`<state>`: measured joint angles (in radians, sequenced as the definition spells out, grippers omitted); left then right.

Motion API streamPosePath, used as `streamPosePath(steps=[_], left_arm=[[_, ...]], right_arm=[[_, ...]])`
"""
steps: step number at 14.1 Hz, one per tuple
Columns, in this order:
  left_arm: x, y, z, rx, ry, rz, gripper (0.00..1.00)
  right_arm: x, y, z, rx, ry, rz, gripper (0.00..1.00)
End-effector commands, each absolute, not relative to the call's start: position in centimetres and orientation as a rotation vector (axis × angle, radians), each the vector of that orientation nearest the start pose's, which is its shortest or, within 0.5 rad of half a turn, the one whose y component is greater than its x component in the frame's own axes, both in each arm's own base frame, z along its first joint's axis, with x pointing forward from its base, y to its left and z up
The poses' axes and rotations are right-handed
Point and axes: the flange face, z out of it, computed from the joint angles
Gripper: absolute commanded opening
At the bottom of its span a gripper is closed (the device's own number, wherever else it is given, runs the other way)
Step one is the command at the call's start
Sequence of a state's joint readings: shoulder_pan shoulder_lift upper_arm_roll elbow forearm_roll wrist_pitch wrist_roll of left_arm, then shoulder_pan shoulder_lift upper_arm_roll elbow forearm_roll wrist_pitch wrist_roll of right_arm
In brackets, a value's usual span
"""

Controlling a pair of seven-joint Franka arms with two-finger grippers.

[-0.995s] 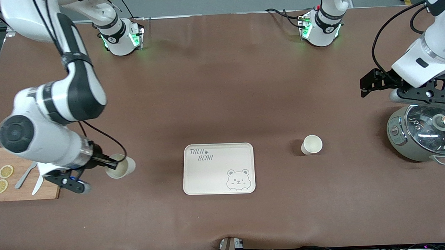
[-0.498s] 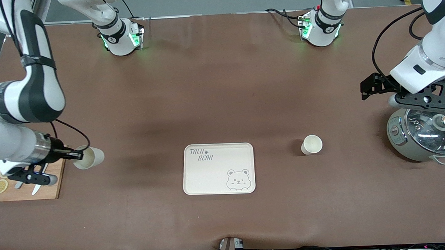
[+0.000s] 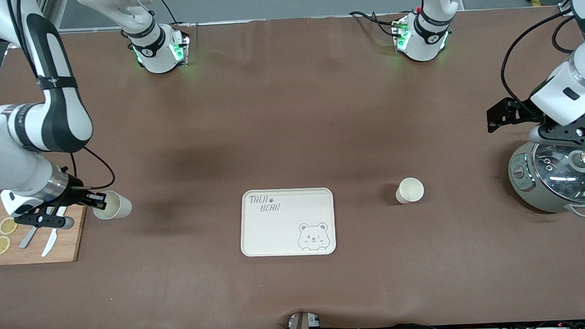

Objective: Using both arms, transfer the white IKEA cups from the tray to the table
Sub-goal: 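Lift the white cup with the right gripper toward the cutting board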

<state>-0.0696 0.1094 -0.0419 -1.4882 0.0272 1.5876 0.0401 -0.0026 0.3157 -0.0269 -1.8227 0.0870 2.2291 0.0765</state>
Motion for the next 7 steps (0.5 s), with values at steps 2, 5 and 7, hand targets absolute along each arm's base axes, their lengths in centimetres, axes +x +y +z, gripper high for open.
streamPosePath(steps=[2,5,7], left_arm=[[58.3,-6.1,60.7,-3.104,0.265,0.023,1.00],[58.3,-6.2,61.0,-3.106,0.265,0.011,1.00],[58.3,-6.4,61.1,-3.105,0.263,0.003,1.00]], right_arm=[[62.9,0.3,36.4,-2.996,0.262,-0.238,0.00],[62.0,1.7,32.6,-2.998,0.250,-0.343,0.00],[61.9,2.5,30.9,-3.003,0.234,-0.343,0.00]])
